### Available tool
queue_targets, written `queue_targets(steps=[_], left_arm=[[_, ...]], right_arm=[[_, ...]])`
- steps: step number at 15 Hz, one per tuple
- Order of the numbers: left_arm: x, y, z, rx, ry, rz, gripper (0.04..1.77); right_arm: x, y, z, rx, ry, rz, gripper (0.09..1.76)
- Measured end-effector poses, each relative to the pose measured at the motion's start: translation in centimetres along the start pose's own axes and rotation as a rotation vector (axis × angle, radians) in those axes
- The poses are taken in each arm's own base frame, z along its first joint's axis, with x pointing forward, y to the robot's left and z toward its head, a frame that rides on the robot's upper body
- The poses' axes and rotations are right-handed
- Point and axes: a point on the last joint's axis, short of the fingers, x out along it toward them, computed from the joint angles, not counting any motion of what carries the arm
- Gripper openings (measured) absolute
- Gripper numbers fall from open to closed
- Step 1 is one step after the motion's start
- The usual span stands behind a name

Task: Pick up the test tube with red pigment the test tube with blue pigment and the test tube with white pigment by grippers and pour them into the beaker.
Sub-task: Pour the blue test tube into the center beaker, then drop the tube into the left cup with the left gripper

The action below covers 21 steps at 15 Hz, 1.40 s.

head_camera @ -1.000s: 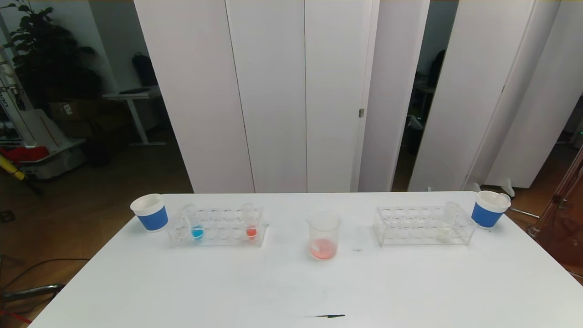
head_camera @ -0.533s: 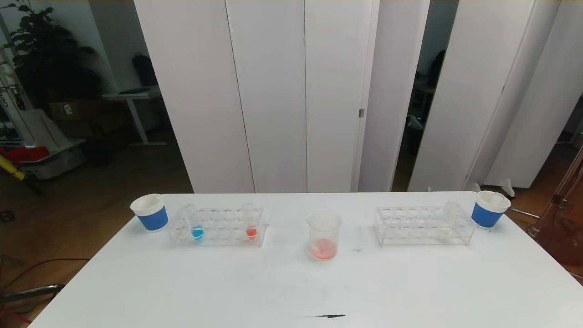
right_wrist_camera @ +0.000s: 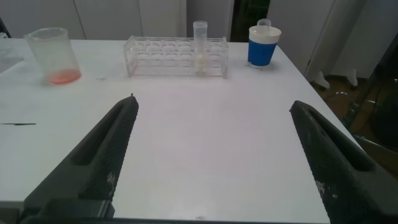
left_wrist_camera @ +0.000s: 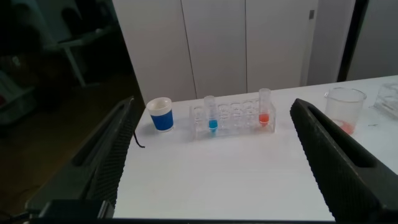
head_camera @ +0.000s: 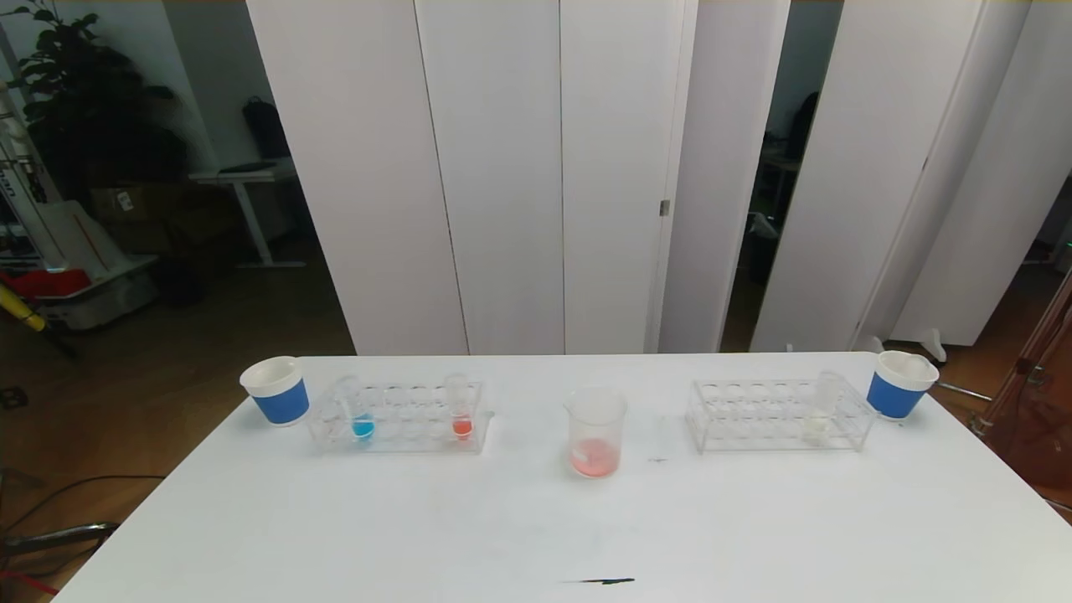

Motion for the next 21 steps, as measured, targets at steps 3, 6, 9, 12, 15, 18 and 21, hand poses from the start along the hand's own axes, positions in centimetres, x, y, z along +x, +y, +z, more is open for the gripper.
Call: queue_targets(steps=[3, 6, 9, 12, 15, 18, 21], left_arm=[[3.5, 0.4, 2.8, -0.001, 0.001, 0.000, 1.75], [8.0, 0.6, 4.4, -0.004, 0.014, -0.001, 1.75], [13.0, 0.5, 4.1, -0.008, 0.048, 0.002, 1.75], [17.6, 0.3, 2.5, -0.019, 0.105, 0.013, 1.75], [21.3, -0.4, -0.1, -0.040, 0.175, -0.002, 1.75], [23.3, -1.7, -3.4, -0.058, 0.232, -0.039, 1.75], [24.2, -2.4, -6.6, -0.060, 0.257, -0.053, 1.75]], right_arm=[[0.0, 0.0, 0.0, 0.001, 0.000, 0.000, 1.75], [0.0, 0.0, 0.0, 0.000, 0.000, 0.000, 1.75], [0.0, 0.0, 0.0, 0.000, 0.000, 0.000, 1.75], [0.0, 0.0, 0.0, 0.000, 0.000, 0.000, 1.75], [0.0, 0.0, 0.0, 0.000, 0.000, 0.000, 1.75], [0.0, 0.0, 0.0, 0.000, 0.000, 0.000, 1.75], [0.0, 0.0, 0.0, 0.000, 0.000, 0.000, 1.75]])
